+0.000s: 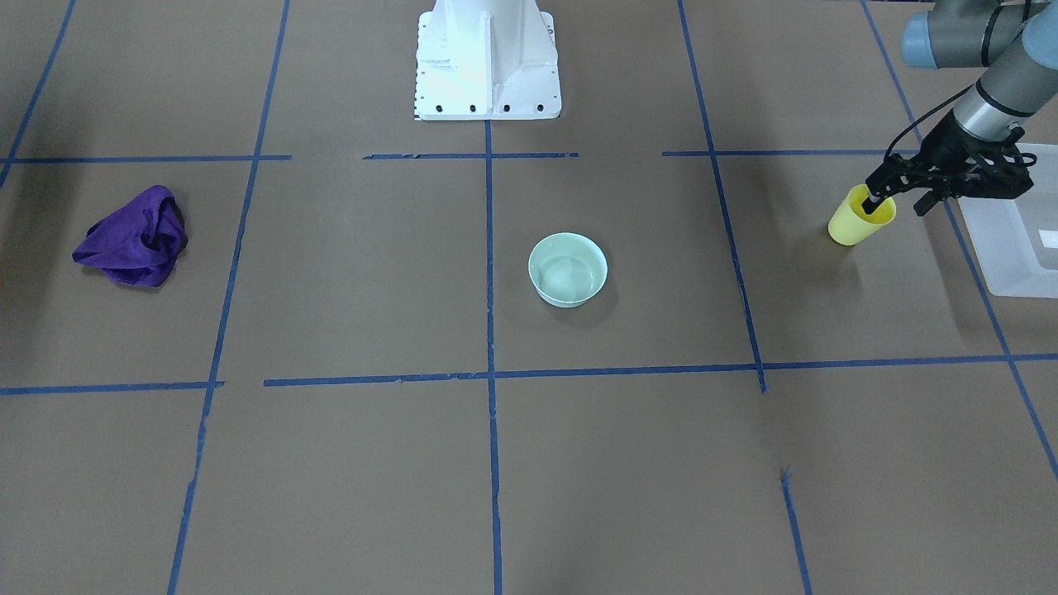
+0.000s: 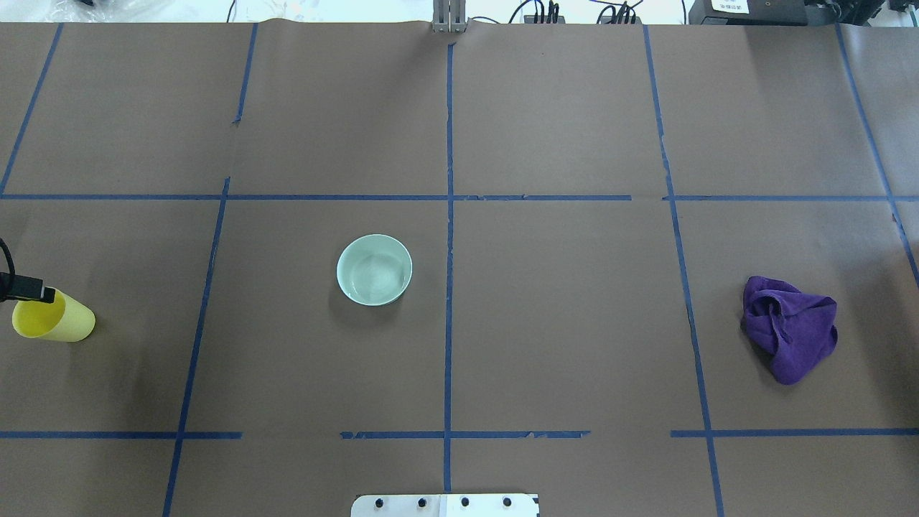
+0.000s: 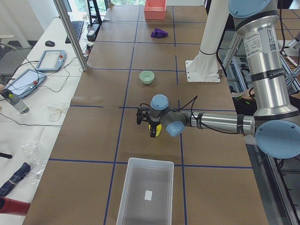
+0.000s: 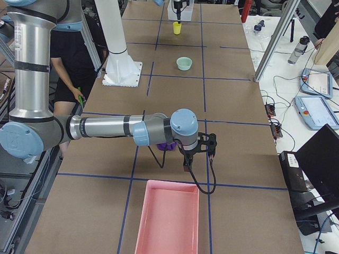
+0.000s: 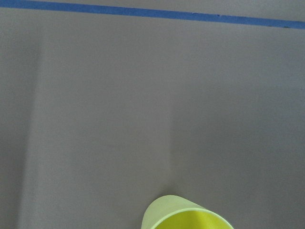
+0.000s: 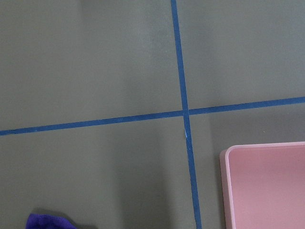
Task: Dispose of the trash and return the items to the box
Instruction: 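Lower the left gripper onto the yellow cup and close it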
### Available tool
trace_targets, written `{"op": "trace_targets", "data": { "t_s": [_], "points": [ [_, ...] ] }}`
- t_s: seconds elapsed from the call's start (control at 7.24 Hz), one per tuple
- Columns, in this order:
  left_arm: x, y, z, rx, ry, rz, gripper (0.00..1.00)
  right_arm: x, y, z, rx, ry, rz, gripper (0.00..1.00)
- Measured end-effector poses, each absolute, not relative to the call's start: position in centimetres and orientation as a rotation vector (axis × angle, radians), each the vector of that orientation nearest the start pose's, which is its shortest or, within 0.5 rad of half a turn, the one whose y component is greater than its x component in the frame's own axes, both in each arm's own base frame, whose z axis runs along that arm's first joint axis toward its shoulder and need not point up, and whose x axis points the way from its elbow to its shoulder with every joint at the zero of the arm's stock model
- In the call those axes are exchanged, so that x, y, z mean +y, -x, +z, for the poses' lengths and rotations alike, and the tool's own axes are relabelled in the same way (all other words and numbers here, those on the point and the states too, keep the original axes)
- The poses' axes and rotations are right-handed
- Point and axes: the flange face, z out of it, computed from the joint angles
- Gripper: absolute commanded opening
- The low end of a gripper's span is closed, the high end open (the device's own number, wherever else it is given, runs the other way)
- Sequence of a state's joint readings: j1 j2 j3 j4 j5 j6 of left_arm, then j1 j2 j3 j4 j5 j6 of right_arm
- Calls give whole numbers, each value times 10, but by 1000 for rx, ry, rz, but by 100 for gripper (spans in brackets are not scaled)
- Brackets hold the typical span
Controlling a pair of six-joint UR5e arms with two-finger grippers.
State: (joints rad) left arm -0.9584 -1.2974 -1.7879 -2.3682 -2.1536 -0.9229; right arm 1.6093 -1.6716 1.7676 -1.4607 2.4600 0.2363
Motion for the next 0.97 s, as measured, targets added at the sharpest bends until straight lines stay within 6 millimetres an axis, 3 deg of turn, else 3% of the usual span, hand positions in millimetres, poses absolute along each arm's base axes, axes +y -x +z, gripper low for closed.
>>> {"op": "trace_targets", "data": {
  "t_s": [0.55, 0.69, 0.97],
  "points": [
    [-374, -182, 604, 850, -133, -61, 100, -455, -71, 585, -939, -101, 157, 100],
    [-372, -186, 605, 849, -131, -51, 90, -455, -71, 584, -941, -103, 157, 100],
    [-367, -191, 606, 851, -124, -36, 14, -455, -71, 582, -941, -103, 157, 100]
  ]
}}
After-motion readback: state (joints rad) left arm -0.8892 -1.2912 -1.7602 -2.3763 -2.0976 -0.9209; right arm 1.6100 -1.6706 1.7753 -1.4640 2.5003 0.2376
